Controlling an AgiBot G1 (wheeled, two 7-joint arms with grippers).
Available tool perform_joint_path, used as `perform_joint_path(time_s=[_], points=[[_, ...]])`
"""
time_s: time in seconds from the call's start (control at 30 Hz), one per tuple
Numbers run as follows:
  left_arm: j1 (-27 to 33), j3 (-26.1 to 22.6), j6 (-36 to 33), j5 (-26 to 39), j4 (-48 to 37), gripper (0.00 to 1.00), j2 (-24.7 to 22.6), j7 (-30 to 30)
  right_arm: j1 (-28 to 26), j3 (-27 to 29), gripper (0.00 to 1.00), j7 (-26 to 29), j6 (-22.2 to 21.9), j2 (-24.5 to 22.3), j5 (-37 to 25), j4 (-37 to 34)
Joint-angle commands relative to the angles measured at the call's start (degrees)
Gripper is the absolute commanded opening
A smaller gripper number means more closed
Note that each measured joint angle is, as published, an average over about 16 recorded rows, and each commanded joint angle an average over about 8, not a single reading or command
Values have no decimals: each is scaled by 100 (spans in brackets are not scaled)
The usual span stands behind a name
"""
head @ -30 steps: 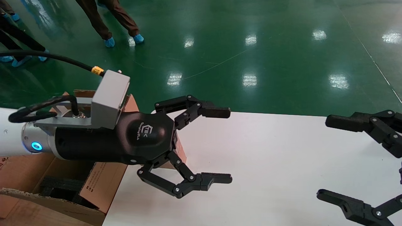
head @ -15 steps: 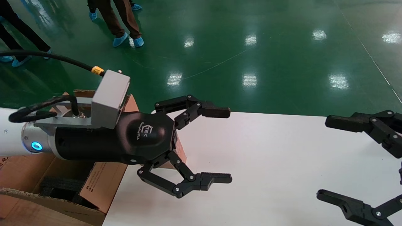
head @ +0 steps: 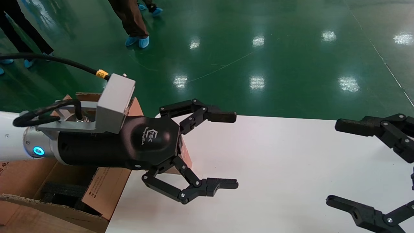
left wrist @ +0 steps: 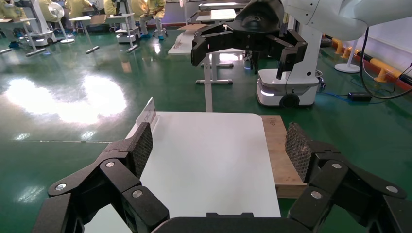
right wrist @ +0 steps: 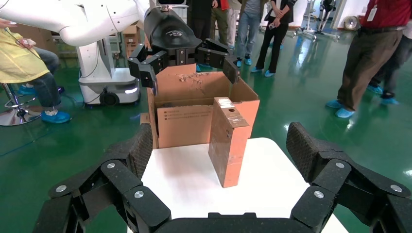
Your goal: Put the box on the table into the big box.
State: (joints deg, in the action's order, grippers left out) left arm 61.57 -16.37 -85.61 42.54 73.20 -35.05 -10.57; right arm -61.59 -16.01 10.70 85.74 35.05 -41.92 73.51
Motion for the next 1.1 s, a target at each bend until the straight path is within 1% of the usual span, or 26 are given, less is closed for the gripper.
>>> perform_joint_path(time_s=[0.03, 0.33, 0.67, 0.87, 1.1], points=[[3, -4, -1, 1, -5, 100, -6, 1, 0, -1, 100, -1, 0, 0, 1, 0], [26, -95, 50, 303, -107, 100, -8, 116, -1, -5, 100, -3, -2, -2, 3, -1], [136, -278, 192, 1041, -517, 100, 25, 450, -2, -10, 100, -5, -4, -4, 6, -1], [396, -403, 222, 1681, -1158, 100, 100, 903, -3, -12, 100, -6, -5, -5, 8, -1], [949, -622, 120, 2576, -2171, 100, 218, 1700, -4, -15, 100, -8, -6, -6, 10, -1]])
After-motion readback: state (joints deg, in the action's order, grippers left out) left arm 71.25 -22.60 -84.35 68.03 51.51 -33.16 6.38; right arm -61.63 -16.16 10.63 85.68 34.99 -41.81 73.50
